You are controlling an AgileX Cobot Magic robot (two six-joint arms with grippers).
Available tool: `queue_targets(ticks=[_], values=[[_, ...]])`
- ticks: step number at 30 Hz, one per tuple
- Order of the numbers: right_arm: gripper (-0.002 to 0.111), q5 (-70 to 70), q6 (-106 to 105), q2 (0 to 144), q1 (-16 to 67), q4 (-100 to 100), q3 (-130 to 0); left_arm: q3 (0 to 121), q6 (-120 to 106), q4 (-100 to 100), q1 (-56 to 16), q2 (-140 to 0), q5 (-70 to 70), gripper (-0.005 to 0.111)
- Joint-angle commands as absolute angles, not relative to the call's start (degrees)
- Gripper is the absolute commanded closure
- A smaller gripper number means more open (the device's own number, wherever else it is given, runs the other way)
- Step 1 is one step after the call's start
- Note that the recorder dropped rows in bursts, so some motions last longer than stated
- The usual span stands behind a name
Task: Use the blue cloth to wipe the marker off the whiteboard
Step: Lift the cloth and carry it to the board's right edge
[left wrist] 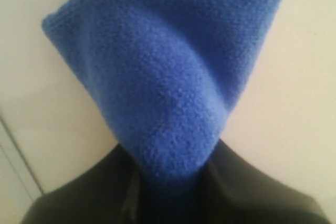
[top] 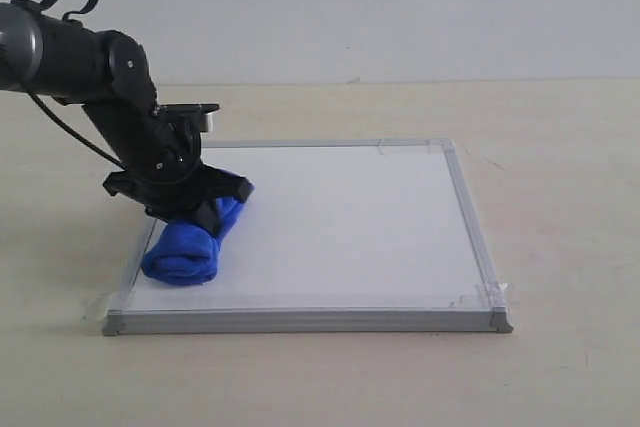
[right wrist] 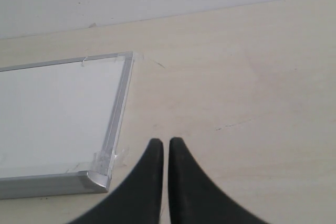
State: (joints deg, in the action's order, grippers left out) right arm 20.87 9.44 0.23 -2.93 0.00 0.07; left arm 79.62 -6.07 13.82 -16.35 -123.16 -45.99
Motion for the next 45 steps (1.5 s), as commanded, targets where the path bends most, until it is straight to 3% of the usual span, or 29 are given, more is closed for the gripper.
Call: queue_targets(ticks=[1, 7, 14, 21, 45], values=[[0.108, 20.8, 9.1, 0.0, -2.8, 0.0, 0.0, 77.4, -9.9, 18.6, -16.5, -124.1, -44.1, 0.102], [0.108, 20.8, 9.1, 0.0, -2.8, 0.0, 0.0, 86.9, -18.1, 38.4, -25.9, -122.4, -45.3, 0.102], [0.108, 20.8, 9.1, 0.0, -2.8, 0.0, 0.0, 94.6, -22.5, 54.6, -36.9, -123.3, -32.6, 0.102], [0.108, 20.8, 9.1, 0.0, -2.8, 0.0, 0.0, 96.9, -30.4, 77.6, -37.7, -128.2, -30.0, 0.102], [0.108, 20.6, 9.1, 0.0, -2.8, 0.0, 0.0, 102.6, -32.3, 85.1, -42.6, -138.3, -18.4, 0.102]])
